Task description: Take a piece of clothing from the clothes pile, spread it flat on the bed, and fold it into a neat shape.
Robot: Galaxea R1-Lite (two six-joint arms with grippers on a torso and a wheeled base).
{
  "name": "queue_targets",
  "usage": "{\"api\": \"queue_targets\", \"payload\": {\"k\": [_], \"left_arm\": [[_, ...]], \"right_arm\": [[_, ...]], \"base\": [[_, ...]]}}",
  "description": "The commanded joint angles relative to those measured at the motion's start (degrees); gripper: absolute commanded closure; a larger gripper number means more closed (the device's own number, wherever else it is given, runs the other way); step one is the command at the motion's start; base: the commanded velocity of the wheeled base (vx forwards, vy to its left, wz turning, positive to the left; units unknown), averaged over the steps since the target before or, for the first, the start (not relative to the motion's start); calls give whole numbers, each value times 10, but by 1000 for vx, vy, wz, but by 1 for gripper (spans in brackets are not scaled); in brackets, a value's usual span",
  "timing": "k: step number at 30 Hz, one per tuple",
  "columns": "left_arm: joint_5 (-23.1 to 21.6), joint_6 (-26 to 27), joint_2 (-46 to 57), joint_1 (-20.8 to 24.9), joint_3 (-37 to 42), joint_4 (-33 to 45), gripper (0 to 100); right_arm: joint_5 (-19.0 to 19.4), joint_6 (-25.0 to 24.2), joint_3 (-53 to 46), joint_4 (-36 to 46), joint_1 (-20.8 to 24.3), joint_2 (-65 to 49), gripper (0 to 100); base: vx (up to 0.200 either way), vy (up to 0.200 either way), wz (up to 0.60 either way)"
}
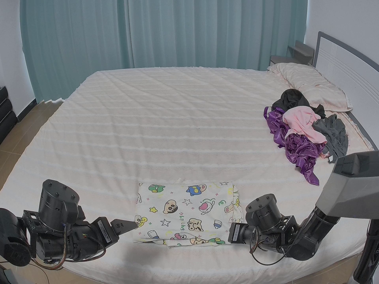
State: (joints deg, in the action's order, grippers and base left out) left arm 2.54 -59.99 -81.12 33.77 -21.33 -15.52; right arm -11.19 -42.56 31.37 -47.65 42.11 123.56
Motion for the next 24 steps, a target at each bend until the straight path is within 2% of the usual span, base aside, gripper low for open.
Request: {"api": "queue_targets", "payload": {"k": [1, 6, 7, 12, 18, 20, 24], "left_arm": [[-1, 0, -2, 0, 0, 0, 0], [-1, 0, -3, -1, 1, 0, 0], [-1, 0, -3, 0, 1, 0, 0], [0, 0, -5, -1, 2, 0, 0], [0, 0, -5, -1, 2, -1, 0], [0, 0, -5, -1, 3, -1, 0], [0, 0, -5, -1, 3, -1, 0]], "right_arm": [[-1, 0, -3, 1, -1, -9, 100], [-4, 1, -15, 1, -2, -10, 100], [-5, 2, -17, 2, -2, -10, 0], [-6, 5, -25, -3, -5, -31, 0], [-1, 21, -8, 3, -45, -89, 0], [6, 51, 53, 35, -89, -89, 0], [36, 50, 123, 79, -115, -63, 0]], "base": [[0, 0, 0], [0, 0, 0], [0, 0, 0], [0, 0, 0], [0, 0, 0], [0, 0, 0], [0, 0, 0]]}}
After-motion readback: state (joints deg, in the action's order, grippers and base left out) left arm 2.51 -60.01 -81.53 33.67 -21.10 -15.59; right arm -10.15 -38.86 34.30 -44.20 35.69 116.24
